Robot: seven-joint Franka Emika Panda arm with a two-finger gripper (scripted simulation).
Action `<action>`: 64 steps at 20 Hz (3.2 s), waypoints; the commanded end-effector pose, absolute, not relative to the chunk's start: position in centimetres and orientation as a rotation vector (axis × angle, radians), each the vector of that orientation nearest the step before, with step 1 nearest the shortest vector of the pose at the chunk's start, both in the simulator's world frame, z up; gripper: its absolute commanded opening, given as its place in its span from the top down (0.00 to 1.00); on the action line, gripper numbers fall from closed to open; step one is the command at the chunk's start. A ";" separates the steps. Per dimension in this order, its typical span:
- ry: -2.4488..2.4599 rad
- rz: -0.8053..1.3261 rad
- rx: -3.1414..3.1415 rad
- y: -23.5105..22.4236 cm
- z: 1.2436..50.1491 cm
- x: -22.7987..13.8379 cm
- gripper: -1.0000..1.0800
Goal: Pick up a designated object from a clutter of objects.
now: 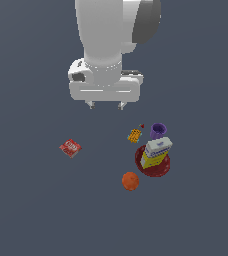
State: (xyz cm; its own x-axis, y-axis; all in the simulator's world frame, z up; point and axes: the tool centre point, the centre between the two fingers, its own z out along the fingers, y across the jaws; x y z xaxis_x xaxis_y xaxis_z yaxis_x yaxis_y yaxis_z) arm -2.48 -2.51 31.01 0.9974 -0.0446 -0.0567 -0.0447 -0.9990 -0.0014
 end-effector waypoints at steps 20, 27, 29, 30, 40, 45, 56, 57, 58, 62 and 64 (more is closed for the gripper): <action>-0.024 0.097 -3.143 -1.3 30.9 -2.7 0.04; -0.091 0.093 -3.136 -2.2 29.8 -2.2 0.04; -0.121 0.090 -3.132 -2.6 29.3 -2.0 0.04; -0.138 0.089 -3.130 -2.8 29.0 -1.9 0.04; -0.370 0.068 -3.097 -6.2 25.1 -0.8 0.04; -0.501 0.054 -3.073 -8.1 22.8 -0.5 0.04; -0.785 0.026 -3.011 -12.6 17.7 -0.3 0.04; -0.810 0.024 -3.005 -13.0 17.2 -0.3 0.04; -0.836 0.022 -2.998 -13.5 16.8 -0.4 0.04; -0.937 0.014 -2.971 -15.1 14.9 -0.6 0.04; -0.988 0.010 -2.956 -15.9 14.0 -0.8 0.04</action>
